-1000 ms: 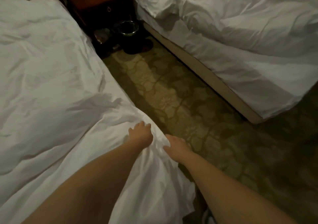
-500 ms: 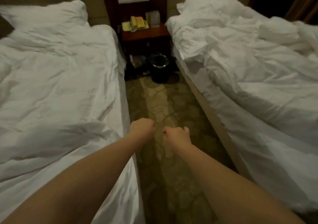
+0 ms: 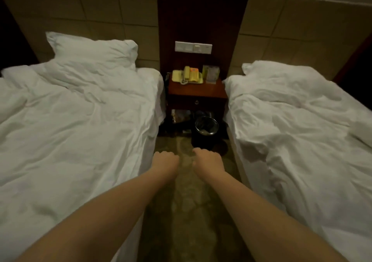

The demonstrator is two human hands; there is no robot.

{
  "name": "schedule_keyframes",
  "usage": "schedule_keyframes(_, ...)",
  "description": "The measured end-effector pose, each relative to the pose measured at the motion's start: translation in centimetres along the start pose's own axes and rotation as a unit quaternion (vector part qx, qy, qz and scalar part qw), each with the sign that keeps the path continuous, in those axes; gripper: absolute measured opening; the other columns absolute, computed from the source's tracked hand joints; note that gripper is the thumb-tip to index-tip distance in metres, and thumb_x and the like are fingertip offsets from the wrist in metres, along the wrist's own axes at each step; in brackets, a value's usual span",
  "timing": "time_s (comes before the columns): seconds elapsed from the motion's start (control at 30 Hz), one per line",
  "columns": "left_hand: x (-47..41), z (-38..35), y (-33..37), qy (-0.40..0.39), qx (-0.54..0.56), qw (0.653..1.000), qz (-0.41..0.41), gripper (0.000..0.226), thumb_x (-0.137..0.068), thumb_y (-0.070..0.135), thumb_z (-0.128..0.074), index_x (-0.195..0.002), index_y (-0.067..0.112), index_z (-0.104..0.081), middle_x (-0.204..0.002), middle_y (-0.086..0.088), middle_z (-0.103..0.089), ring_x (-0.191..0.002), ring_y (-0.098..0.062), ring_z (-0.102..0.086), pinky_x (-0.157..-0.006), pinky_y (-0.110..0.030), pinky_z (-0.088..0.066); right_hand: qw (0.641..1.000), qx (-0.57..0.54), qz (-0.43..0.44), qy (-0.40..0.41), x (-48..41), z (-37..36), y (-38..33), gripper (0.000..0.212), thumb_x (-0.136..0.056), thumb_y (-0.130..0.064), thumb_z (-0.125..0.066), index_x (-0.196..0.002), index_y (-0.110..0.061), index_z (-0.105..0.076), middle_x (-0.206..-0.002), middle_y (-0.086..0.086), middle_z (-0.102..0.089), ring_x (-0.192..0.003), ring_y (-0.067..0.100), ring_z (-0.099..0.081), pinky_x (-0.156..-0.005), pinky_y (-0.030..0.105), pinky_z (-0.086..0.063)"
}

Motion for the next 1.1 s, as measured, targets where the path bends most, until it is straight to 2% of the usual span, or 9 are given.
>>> schedule_keyframes(0.07, -4.2, 1.5, -2.0, -0.008, -0.029, 0.999, 0.015, 0.024, -0.098, 0.019, -0.037, -0.111, 0.016, -0.057, -0.113, -0.005, -0.059, -0.103, -0.025, -0.057, -0.085, -0.035, -0.041, 1.000, -0.023, 0.016, -0.013, -4.6, 1.5, -0.3, 0.050, -0.096, -0.021, -0.043, -0.145, -0.022, -0.036, -0.136, 0.005, -0.051, -0.121, 0.025, -0.050, -0.101, 0.039, -0.041)
schedule_keyframes(0.2, -13.6, 3.7, -6.5, 0.007, -0.042, 0.996, 0.081, 0.025, -0.097, 0.019, -0.037, -0.113, 0.018, -0.056, -0.114, -0.005, -0.059, -0.103, -0.024, -0.057, -0.085, -0.034, -0.041, 0.998, -0.005, 0.060, -0.010, -16.5, 4.2, -0.2, 0.052, -0.094, -0.019, -0.042, -0.146, -0.025, -0.035, -0.137, 0.003, -0.051, -0.119, 0.025, -0.051, -0.097, 0.038, -0.044)
schedule_keyframes(0.3, -20.8, 5.3, -9.7, 0.024, -0.012, 0.991, 0.133, 0.028, -0.096, 0.020, -0.037, -0.121, 0.018, -0.051, -0.118, -0.006, -0.053, -0.108, -0.025, -0.052, -0.089, -0.035, -0.037, 0.995, 0.017, 0.098, -0.020, -26.4, 5.8, 0.3, 0.051, -0.095, -0.021, -0.042, -0.145, -0.022, -0.036, -0.134, 0.004, -0.052, -0.115, 0.025, -0.053, -0.093, 0.038, -0.047)
schedule_keyframes(0.5, -34.3, 8.0, -16.4, 0.056, 0.103, 0.957, 0.264, 0.044, -0.095, 0.025, -0.042, -0.138, 0.021, -0.033, -0.132, -0.005, -0.042, -0.116, -0.025, -0.044, -0.089, -0.037, -0.035, 0.984, 0.042, 0.161, -0.057, -44.2, 9.8, 0.4, 0.051, -0.094, -0.021, -0.043, -0.145, -0.019, -0.035, -0.142, 0.006, -0.043, -0.126, 0.028, -0.043, -0.102, 0.040, -0.041)
schedule_keyframes(0.63, -40.2, 9.3, -20.7, 0.031, 0.120, 0.947, 0.296, 0.051, -0.095, 0.025, -0.039, -0.144, 0.021, -0.025, -0.137, -0.006, -0.039, -0.118, -0.026, -0.041, -0.091, -0.037, -0.033, 0.975, 0.065, 0.195, -0.081, -53.7, 10.8, -1.8, 0.048, -0.095, -0.021, -0.042, -0.143, -0.017, -0.035, -0.141, 0.007, -0.042, -0.125, 0.028, -0.043, -0.101, 0.039, -0.041)
schedule_keyframes(0.8, -50.1, 10.3, -31.5, 0.043, 0.111, 0.928, 0.354, 0.051, -0.094, 0.021, -0.038, -0.143, 0.020, -0.027, -0.132, -0.007, -0.042, -0.116, -0.028, -0.043, -0.089, -0.039, -0.034, 0.966, 0.079, 0.231, -0.081, -66.8, 11.5, -6.6, 0.052, -0.096, -0.021, -0.040, -0.147, -0.018, -0.029, -0.145, 0.006, -0.037, -0.127, 0.028, -0.042, -0.100, 0.037, -0.040)
schedule_keyframes(1.03, -66.4, 12.3, -46.3, 0.063, 0.115, 0.924, 0.359, 0.055, -0.093, 0.023, -0.041, -0.145, 0.020, -0.024, -0.131, -0.006, -0.043, -0.114, -0.026, -0.044, -0.088, -0.037, -0.034, 0.971, 0.060, 0.220, -0.079, -87.2, 13.1, -14.2, 0.052, -0.095, -0.021, -0.039, -0.146, -0.018, -0.030, -0.139, 0.007, -0.042, -0.124, 0.029, -0.043, -0.097, 0.037, -0.037)
schedule_keyframes(1.1, -69.3, 12.5, -49.2, 0.048, 0.117, 0.925, 0.357, 0.057, -0.093, 0.024, -0.042, -0.146, 0.020, -0.023, -0.130, -0.006, -0.044, -0.114, -0.026, -0.044, -0.088, -0.037, -0.035, 0.967, 0.038, 0.230, -0.101, -91.1, 12.6, -16.9, 0.051, -0.094, -0.021, -0.040, -0.145, -0.017, -0.032, -0.139, 0.008, -0.043, -0.123, 0.029, -0.043, -0.098, 0.037, -0.037)
Point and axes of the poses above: each hand's wrist, its own x-axis away from the middle knuckle, its own z-axis out of the back of the hand, y = z × x, the point moved 1 cm from there along -x, towards the middle knuckle
